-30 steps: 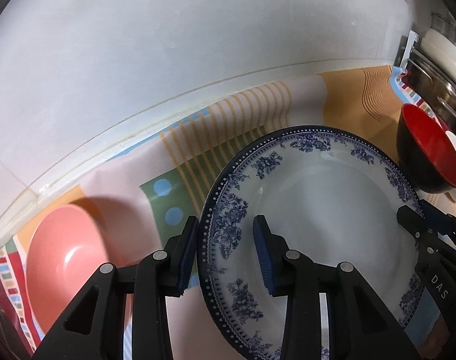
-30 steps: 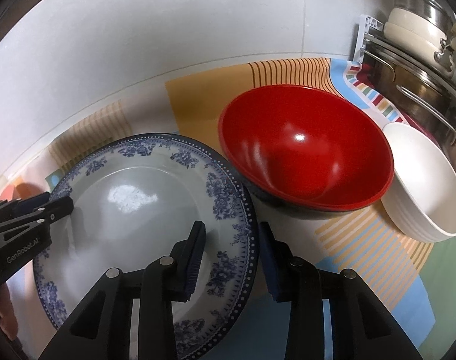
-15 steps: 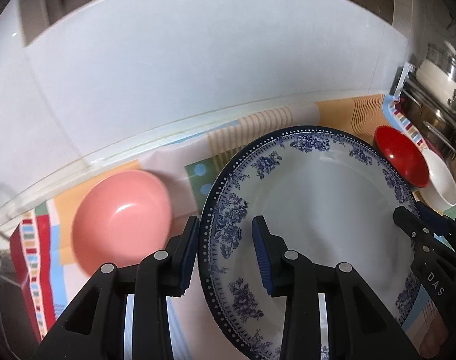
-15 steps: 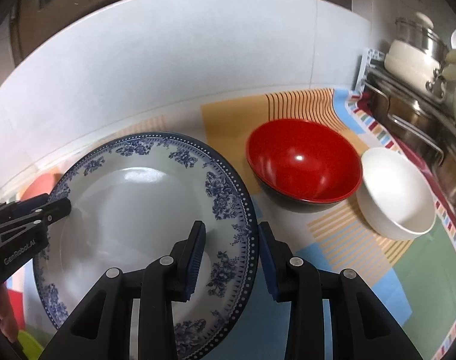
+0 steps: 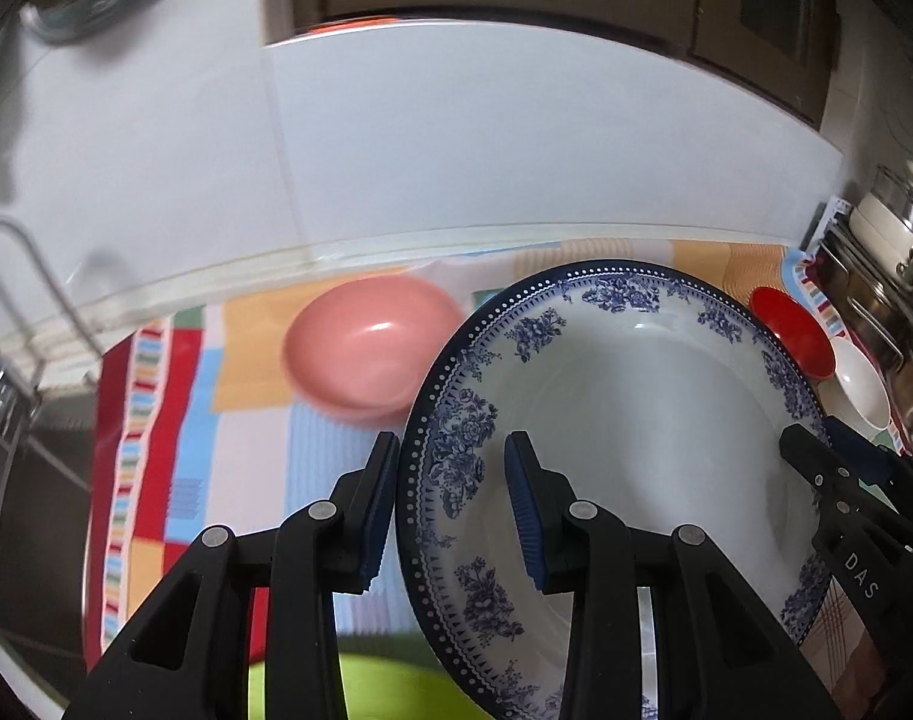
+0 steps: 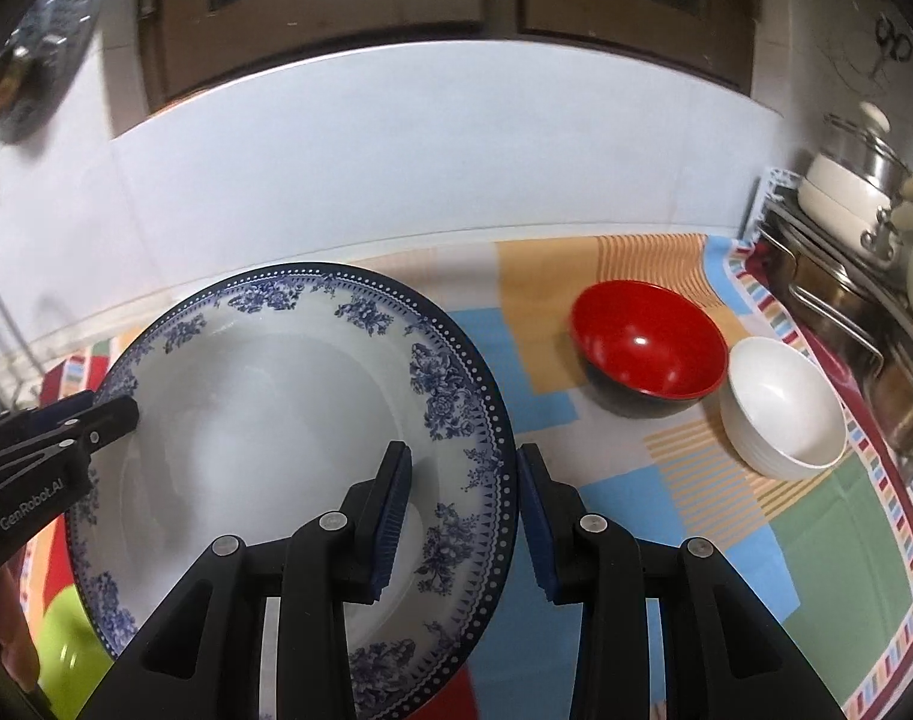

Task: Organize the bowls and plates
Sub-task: 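Carry the blue-and-white plate onto the lime-green plate with both grippers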

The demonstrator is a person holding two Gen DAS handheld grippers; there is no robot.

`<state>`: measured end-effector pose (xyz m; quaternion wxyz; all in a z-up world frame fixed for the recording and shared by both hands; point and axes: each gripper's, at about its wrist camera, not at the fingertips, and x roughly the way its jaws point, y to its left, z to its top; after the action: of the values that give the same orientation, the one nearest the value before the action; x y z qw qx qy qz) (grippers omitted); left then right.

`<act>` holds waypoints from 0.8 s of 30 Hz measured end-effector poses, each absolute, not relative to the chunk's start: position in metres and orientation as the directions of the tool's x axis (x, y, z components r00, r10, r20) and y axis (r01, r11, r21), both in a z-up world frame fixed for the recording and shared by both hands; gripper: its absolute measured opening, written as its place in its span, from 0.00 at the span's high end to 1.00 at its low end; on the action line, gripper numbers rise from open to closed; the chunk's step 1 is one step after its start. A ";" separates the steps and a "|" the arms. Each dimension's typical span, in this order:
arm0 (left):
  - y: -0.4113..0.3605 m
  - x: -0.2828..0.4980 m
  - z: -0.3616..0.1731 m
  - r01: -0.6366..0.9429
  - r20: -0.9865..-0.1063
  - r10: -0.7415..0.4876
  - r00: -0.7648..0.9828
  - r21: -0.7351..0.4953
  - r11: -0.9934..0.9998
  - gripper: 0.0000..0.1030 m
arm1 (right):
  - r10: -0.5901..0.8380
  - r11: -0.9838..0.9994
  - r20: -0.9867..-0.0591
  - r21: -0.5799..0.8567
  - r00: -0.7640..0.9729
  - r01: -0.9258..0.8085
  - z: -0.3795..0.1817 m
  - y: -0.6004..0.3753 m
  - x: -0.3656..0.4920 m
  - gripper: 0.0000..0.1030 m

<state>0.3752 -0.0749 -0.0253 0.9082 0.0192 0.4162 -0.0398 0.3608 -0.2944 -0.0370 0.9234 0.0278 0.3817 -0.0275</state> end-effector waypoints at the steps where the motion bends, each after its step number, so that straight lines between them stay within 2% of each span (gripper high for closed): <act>1: -0.070 0.368 -0.024 0.075 -0.758 -0.048 0.651 0.001 0.997 0.65 | -0.022 0.998 -0.706 0.028 0.708 0.059 -0.036 -0.290 0.357 0.64; 24: 0.021 0.258 -0.008 -0.053 -0.755 0.044 0.654 0.013 0.999 0.65 | 0.104 0.993 -0.693 0.029 0.713 -0.117 -0.021 -0.198 0.272 0.64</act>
<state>0.2584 0.0210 -0.0082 0.9095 -0.0053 0.4148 0.0266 0.2716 -0.1982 -0.0209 0.9255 -0.0084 0.3739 0.0596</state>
